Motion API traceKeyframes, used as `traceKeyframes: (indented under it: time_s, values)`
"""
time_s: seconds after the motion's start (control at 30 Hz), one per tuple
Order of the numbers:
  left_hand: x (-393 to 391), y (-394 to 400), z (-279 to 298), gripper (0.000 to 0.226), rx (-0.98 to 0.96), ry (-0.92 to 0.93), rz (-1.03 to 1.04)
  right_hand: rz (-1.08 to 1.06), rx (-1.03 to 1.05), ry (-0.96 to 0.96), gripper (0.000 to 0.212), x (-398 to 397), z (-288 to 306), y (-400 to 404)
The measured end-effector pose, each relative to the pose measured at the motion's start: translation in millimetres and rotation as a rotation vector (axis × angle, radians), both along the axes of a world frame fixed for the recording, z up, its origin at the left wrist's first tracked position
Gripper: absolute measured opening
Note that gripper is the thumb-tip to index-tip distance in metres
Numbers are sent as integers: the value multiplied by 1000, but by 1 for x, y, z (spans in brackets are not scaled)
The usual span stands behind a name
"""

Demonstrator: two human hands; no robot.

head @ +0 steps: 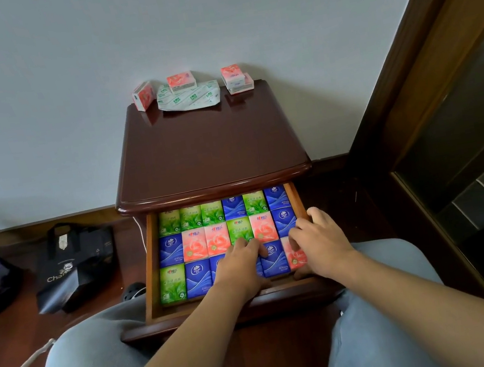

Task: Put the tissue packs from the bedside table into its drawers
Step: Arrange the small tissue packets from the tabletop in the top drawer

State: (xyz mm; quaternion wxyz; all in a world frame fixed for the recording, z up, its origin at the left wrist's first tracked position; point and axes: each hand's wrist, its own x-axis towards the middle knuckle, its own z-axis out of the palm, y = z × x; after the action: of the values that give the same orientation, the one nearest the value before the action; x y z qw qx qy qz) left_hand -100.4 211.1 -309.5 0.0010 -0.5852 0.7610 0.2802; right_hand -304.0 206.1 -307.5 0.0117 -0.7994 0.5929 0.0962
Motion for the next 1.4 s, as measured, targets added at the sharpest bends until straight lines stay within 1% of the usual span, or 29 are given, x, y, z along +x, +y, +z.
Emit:
traceKeyframes:
  time_s: [0.07, 0.2, 0.37, 0.43, 0.53, 0.6, 0.67, 0.73, 0.77, 0.83, 0.9, 0.93, 1.03, 1.07, 1.13, 1.23, 1.4]
  values:
    - [-2, 0, 0, 58, -12, -9, -3, 5, 15, 13, 73, -2, 0, -1]
    - [-4, -1, -1, 51, -63, -29, -9, 5, 30, 36, 75, -2, 1, -2]
    - [-7, -1, -2, 48, -105, -65, -25, -20, 13, 0, 77, -2, 2, 2]
    - [-8, -1, -3, 48, -109, -81, -28, -12, 12, 1, 74, -2, 4, 3]
    - [-7, -4, 0, 48, -105, -119, -66, 2, -10, -5, 65, -3, 12, 3]
    - [-6, -8, 7, 42, -153, -125, -89, 37, -118, -25, 55, -3, 21, -1]
    - [-2, -17, 16, 28, -308, -67, -53, 51, -301, -120, 47, 0, 34, -12]
    - [5, -32, 31, 19, -504, 35, 30, 4, -425, -284, 38, 8, 51, -31]
    - [9, -41, 39, 16, -593, 72, 76, -17, -438, -371, 32, 14, 58, -42]
    - [21, -62, 52, 13, -734, 102, 179, -36, -398, -549, 21, 26, 68, -65]
    - [36, -84, 61, 11, -749, 68, 257, -45, -349, -665, 12, 38, 69, -87]
    - [43, -95, 62, 17, -710, 33, 284, -53, -329, -684, 15, 44, 67, -97]
    - [59, -123, 54, 50, -503, -106, 291, -104, -252, -694, 41, 60, 58, -129]
    - [62, -131, 51, 57, -435, -141, 279, -143, -228, -712, 48, 64, 55, -139]
    - [62, -146, 43, 64, -355, -188, 267, -230, -230, -760, 58, 69, 48, -163]
    - [56, -172, 35, 66, -349, -226, 258, -324, -342, -782, 68, 72, 40, -204]
    - [50, -214, 29, 70, -437, -222, 248, -385, -460, -795, 81, 70, 33, -292]
